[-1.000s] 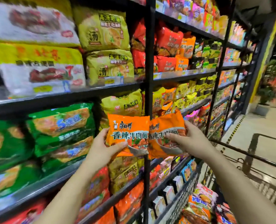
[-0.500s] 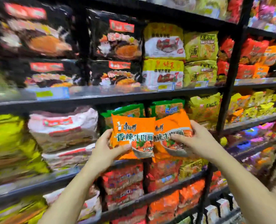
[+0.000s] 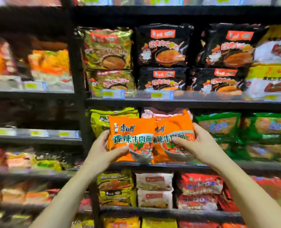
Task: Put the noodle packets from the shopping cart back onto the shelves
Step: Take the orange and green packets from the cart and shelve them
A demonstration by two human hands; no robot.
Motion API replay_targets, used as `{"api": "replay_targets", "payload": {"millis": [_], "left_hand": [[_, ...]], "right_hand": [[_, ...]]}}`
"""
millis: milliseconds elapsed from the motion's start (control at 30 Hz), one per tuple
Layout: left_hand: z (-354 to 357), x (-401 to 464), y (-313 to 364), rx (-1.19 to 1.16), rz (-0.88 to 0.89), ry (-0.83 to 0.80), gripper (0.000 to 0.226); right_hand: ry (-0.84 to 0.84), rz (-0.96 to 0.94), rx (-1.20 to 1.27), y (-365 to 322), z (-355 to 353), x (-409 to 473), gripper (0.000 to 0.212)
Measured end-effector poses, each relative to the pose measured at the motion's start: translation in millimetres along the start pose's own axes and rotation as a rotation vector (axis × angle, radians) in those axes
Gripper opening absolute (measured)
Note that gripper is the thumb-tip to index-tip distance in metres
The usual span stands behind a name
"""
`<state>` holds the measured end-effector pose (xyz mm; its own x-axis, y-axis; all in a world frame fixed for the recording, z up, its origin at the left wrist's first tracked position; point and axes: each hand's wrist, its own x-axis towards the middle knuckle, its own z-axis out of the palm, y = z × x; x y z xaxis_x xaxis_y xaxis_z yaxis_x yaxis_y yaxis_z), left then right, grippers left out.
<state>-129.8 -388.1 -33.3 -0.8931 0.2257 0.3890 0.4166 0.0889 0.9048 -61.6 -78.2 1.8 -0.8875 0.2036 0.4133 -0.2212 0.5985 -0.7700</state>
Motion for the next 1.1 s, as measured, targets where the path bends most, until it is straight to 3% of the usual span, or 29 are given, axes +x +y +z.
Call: {"api": "replay_targets", "payload": {"millis": [533,733,1100], "left_hand": [[-169.5,-61.2,-3.9,0.134,-0.122,0.464,0.056],[-214.1,-80.9,-6.0,0.142,-0.135,0.555,0.053],[-345.7,-117.0,-25.1,0.156,-0.171,0.64,0.056]], "right_hand": [[-0.412,-0.25,0.227,-88.2,203.8,79.9,0.033],[-0.503,-0.283,0.269,-113.8,266.6,88.6,0.044],[-0.557,-0.298,0.257,-197.6,391.0,69.2,0.042]]}}
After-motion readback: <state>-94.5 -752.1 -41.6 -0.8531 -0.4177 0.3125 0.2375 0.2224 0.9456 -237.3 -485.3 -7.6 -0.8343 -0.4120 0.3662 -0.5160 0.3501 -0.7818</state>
